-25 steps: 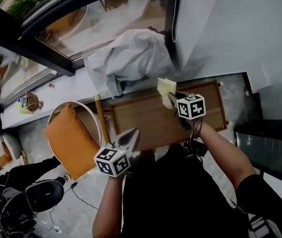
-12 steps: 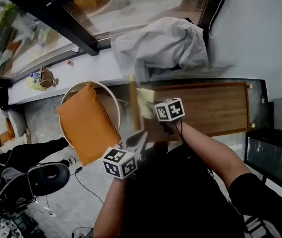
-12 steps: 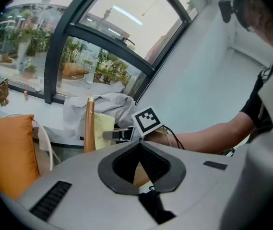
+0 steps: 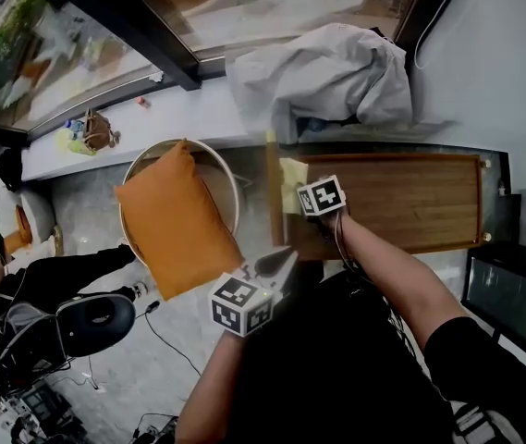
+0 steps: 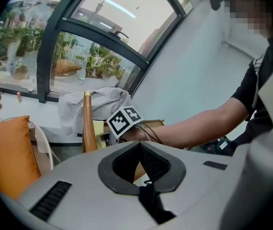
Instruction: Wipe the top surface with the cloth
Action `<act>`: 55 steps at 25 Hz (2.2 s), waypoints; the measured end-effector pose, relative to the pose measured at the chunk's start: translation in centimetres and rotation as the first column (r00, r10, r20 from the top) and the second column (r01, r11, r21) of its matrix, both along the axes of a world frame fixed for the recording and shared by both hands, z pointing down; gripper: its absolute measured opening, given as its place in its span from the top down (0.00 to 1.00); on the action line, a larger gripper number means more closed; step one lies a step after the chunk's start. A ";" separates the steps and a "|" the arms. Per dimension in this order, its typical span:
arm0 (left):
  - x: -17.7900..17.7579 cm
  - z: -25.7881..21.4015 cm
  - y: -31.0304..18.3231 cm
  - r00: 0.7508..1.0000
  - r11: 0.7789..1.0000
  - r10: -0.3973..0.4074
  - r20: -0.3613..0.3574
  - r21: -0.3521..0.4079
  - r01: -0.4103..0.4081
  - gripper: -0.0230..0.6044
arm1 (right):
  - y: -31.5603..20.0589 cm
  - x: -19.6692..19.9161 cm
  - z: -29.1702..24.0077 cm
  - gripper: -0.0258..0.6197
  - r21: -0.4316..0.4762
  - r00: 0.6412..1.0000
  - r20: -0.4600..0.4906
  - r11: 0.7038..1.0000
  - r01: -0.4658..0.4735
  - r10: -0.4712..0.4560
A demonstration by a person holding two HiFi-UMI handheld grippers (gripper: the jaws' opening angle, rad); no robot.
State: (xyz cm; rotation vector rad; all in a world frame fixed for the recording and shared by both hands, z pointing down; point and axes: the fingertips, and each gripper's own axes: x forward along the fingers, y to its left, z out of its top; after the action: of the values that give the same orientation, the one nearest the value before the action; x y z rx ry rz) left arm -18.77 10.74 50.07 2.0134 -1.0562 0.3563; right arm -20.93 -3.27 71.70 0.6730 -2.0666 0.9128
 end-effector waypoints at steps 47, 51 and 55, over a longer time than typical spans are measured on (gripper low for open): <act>17.6 0.8 -5.9 0.997 0.996 -0.053 -0.063 -0.075 0.048 0.95 | -6.5 36.2 -0.7 0.91 0.059 0.960 -0.228 0.986 -0.156 0.165; 19.4 1.0 -6.3 0.997 0.997 -0.040 -0.073 -0.074 0.034 0.95 | -7.3 40.5 -1.0 0.91 0.093 0.938 -0.251 0.970 -0.224 0.240; 21.4 1.0 -6.8 0.996 0.997 -0.023 -0.087 -0.072 0.017 0.95 | -7.9 44.7 -1.2 0.91 0.115 0.914 -0.262 0.950 -0.290 0.311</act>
State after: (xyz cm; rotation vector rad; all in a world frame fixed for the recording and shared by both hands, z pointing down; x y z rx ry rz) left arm 2.59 3.90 51.12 1.9365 -0.9951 0.2882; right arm 23.78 -11.21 70.45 1.1180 -1.7810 0.8553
